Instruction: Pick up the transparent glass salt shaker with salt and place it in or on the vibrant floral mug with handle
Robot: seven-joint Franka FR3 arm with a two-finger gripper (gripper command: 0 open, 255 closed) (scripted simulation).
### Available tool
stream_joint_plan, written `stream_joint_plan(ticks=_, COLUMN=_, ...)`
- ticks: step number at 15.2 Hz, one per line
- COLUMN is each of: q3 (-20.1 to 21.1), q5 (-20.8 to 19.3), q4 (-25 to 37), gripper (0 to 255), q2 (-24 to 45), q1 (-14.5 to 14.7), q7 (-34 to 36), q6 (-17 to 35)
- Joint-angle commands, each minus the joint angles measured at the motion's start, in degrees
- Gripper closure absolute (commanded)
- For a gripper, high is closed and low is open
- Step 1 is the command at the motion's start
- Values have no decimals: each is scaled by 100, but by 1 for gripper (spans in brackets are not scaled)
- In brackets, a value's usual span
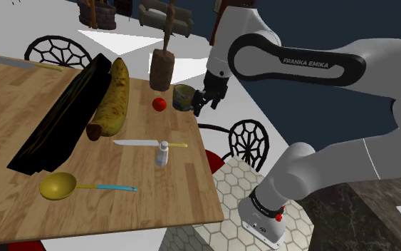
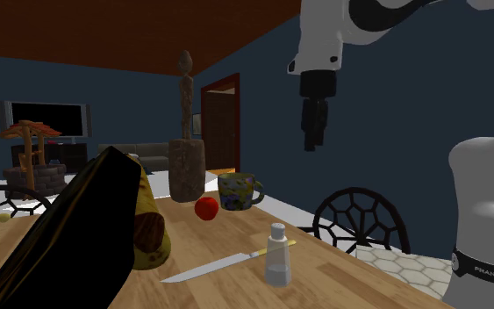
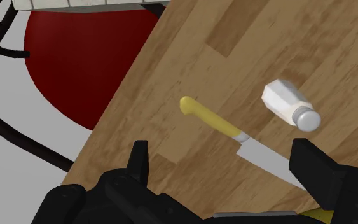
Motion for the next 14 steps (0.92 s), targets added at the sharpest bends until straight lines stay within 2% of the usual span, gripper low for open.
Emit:
stream_joint_plan(ticks=1, q3=253, q5=65, q4=-28, gripper=0, q2=346, q1=35, q7=317, q6=345)
stream_joint_plan(ticks=7, q3=911, q5=63, q4=130, gripper=0, q2=1354, q1=68, q7=1199, q6=1086)
stream_joint_plan(ticks=12, q3=1415, q5=-222, q4=482, gripper=0, q2=2384, q1=49, q7=2040, q6=1618)
stream_joint_plan(ticks=14, q3=1452, q5=-279, q4=473, gripper=0, q2=2514, q1=50, q7=2131, q6=1736)
